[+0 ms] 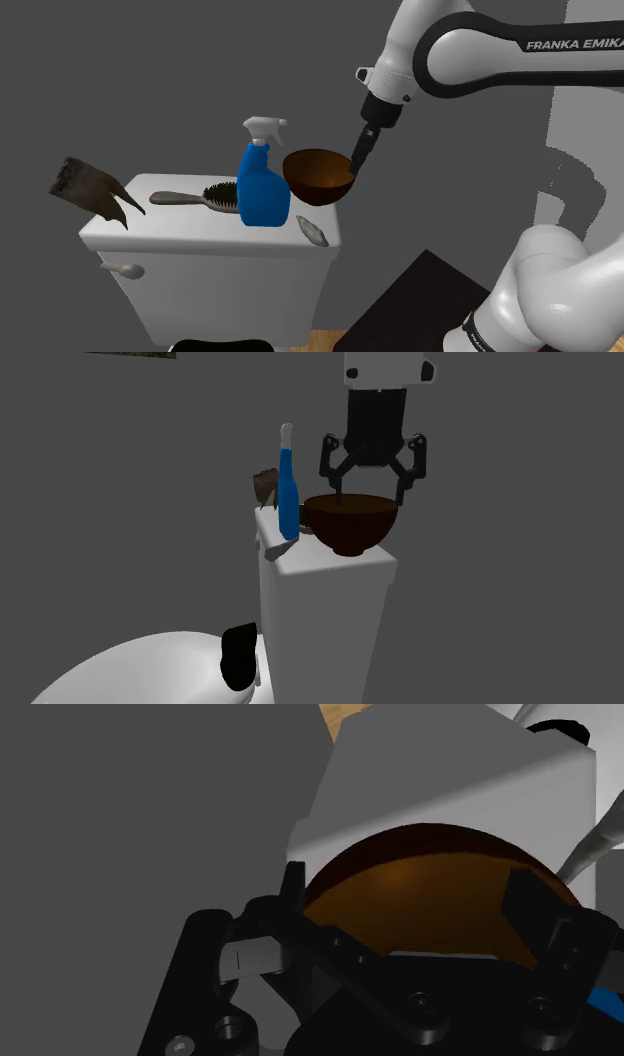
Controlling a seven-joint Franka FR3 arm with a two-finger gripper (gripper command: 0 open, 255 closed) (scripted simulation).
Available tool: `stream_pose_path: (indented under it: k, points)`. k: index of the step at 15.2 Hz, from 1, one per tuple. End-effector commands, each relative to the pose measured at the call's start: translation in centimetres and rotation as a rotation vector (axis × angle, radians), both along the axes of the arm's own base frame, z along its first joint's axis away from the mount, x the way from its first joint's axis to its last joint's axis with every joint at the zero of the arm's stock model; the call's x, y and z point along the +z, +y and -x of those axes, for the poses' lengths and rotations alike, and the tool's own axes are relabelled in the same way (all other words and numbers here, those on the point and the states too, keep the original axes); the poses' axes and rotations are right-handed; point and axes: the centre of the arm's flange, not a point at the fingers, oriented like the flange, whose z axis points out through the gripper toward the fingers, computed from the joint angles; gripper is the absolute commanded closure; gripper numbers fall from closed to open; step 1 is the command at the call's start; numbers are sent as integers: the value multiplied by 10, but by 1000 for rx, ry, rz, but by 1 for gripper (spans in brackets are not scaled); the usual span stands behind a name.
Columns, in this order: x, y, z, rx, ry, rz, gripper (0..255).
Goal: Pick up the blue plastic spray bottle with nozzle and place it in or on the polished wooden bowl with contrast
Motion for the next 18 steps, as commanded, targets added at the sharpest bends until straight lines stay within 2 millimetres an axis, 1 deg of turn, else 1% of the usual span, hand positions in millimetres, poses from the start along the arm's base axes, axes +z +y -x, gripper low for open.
stream_pose_path:
  k: [1,7,13,14,18]
  points:
    - [0,21,-9,61,-27,-20,0]
    - [1,84,-22,241,-101,-74,0]
    - [6,148,-23,420,-175,-129,0]
    - [6,148,-23,421,-176,-129,0]
    - [-14,154,-28,421,-176,-129,0]
